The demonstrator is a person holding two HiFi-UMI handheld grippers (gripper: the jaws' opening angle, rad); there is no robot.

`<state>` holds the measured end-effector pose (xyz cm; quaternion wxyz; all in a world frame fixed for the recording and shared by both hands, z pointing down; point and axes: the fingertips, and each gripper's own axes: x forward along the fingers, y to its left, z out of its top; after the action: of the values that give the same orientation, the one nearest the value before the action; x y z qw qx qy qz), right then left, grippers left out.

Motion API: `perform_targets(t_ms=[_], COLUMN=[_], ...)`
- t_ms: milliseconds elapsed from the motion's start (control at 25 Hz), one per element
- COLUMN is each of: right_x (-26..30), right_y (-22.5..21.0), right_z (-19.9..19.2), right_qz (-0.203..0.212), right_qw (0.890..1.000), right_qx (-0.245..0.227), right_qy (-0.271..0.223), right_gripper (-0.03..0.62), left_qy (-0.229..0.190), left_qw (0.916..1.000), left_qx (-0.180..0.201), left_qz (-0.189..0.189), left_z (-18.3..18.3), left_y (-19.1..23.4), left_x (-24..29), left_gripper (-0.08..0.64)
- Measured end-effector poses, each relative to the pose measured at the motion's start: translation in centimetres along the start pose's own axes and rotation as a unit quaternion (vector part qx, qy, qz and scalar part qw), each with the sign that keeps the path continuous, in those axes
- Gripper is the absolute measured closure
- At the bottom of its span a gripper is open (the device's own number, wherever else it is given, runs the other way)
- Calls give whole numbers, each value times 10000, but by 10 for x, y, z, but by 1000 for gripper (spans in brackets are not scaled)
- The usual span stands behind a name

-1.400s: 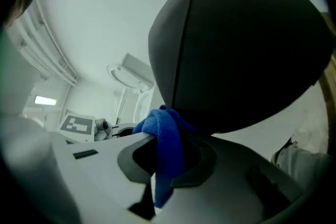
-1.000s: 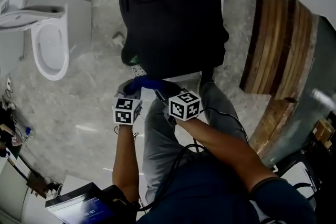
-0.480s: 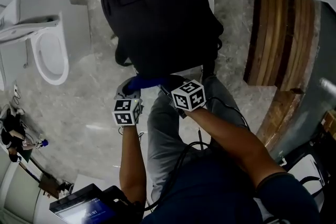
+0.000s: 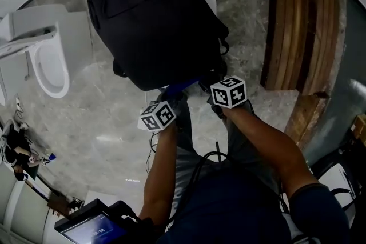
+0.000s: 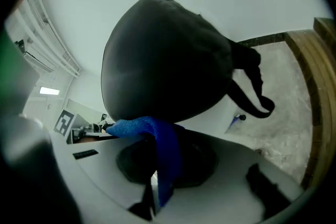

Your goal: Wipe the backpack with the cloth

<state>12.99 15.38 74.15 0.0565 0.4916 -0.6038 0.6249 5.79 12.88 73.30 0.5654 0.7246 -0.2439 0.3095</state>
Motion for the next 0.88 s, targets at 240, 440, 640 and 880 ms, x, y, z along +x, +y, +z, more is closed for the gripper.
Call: perform_targets(t_ms=[240,440,640,880], right_x=[-44,-51,-58,-55], right_y=[-60,-100,-97,-97], right_z=[21,65,67,111], right_qz=[-321,-524,-384,-485], right_qw=[9982,9922,9893,9947], right_qx=[370,709,950,143], right_qy=[-356,-883,-1038,-890], right_gripper=[561,561,561,561], left_qy=[-308,-351,-194,2], left_qw=[9925,9900,9860,9720], left_qx=[-1098,-1201,-1422,-1899], left_qz=[-437,-651,-850,-1382], left_z=[-14,-21,-28,-7], left_y=[-54,-89,-115,-167], left_x=[59,104,125,135], left_gripper=[531,531,531,531])
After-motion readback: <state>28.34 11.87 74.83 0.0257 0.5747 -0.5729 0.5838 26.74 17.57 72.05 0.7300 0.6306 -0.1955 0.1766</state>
